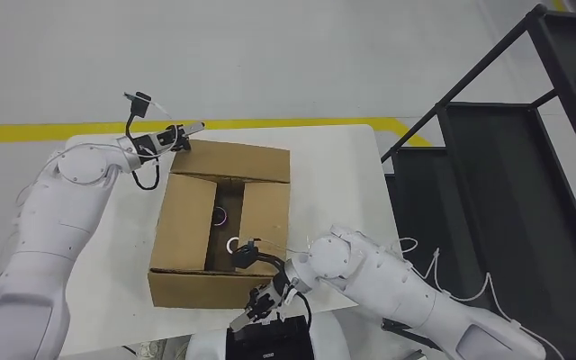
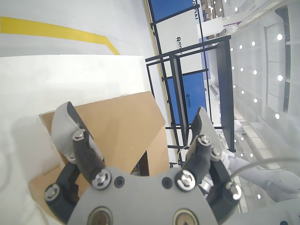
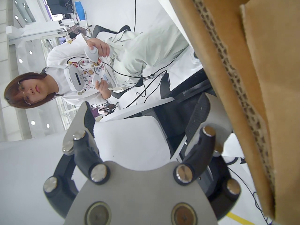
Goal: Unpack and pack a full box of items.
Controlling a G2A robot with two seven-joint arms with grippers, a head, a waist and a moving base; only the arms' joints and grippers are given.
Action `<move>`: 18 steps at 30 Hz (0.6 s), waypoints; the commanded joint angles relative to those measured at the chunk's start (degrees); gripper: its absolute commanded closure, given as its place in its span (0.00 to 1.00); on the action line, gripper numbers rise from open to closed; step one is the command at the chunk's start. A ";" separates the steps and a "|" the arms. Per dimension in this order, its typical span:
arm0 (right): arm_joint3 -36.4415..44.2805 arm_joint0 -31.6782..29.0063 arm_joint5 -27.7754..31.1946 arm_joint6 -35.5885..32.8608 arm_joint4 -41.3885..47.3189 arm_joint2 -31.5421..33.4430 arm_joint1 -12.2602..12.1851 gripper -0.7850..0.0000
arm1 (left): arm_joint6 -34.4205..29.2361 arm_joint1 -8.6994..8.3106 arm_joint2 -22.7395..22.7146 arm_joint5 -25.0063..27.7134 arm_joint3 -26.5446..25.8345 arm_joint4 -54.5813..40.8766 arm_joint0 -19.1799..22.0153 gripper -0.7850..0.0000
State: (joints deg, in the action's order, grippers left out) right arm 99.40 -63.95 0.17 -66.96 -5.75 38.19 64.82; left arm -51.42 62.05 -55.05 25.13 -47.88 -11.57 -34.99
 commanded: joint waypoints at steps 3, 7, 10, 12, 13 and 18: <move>2.95 -1.66 -0.87 1.40 -2.55 2.13 -0.98 0.00 | -0.08 -0.17 -0.66 -0.04 -0.38 0.25 -0.59 0.00; 4.70 -3.45 -1.35 2.76 -4.26 4.66 -1.96 0.00 | -0.50 -0.26 -1.15 -0.56 -0.98 0.06 -1.30 0.00; 5.55 -4.50 -2.58 3.83 -6.39 6.10 -2.54 0.00 | -1.08 -0.26 -1.33 -0.91 -1.34 -0.03 -1.57 0.00; 6.04 -5.12 -2.68 4.08 -6.64 6.80 -2.81 0.00 | -1.37 -0.25 -1.49 -1.08 -1.40 -0.09 -1.65 0.00; 6.16 -5.38 -2.58 4.29 -6.67 7.18 -2.93 0.00 | -1.52 -0.25 -1.53 -1.13 -1.42 -0.03 -1.69 0.00; 6.88 -6.44 -2.05 4.60 -6.71 8.47 -3.42 0.00 | -1.87 -0.29 -1.92 -1.46 -1.08 0.35 -1.86 0.00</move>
State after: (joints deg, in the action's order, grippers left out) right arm 106.13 -70.23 -2.07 -62.28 -12.68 46.48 61.48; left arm -53.23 61.78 -56.87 23.72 -49.05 -11.32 -36.83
